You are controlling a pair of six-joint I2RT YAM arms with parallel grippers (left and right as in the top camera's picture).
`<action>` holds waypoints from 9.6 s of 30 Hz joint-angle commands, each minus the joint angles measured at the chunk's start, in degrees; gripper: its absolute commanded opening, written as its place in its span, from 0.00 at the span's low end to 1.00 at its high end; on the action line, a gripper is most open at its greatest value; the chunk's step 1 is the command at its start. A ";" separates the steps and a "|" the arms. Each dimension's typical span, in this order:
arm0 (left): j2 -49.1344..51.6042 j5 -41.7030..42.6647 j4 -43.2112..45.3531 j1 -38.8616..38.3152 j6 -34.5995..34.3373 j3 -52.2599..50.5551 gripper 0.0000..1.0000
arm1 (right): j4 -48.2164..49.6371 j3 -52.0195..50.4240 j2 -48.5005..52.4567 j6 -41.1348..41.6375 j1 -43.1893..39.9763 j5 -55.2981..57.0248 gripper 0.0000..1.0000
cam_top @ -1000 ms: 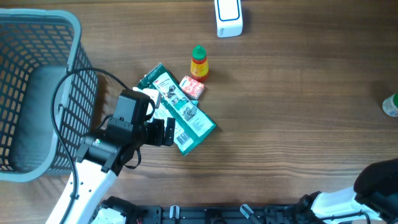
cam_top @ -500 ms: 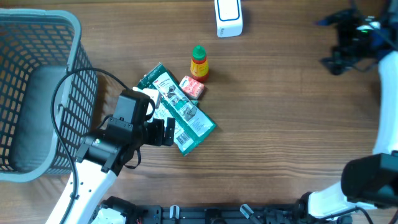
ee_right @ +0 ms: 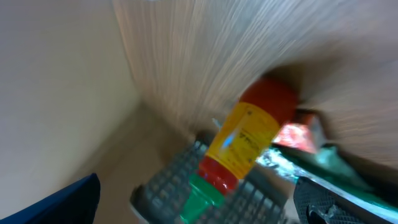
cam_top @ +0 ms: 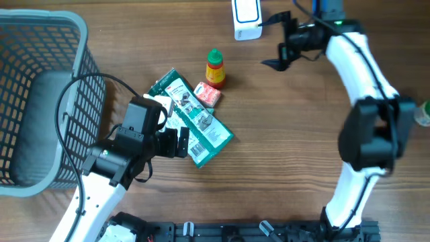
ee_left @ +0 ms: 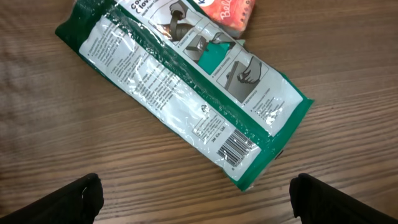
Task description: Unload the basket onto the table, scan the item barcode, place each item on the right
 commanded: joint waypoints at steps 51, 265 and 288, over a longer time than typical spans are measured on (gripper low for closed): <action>0.00 0.85 0.02 0.33 0.94 -0.15 1.00 | 10.51 0.22 8.22 -2.03 15.17 -5.40 0.44; 0.00 0.85 0.02 0.33 0.94 -0.15 1.00 | -43.12 -22.27 0.83 -59.17 4.90 11.28 1.00; 0.00 0.85 0.02 0.33 0.92 -0.15 1.00 | -42.86 -25.99 0.83 -48.98 4.87 7.72 1.00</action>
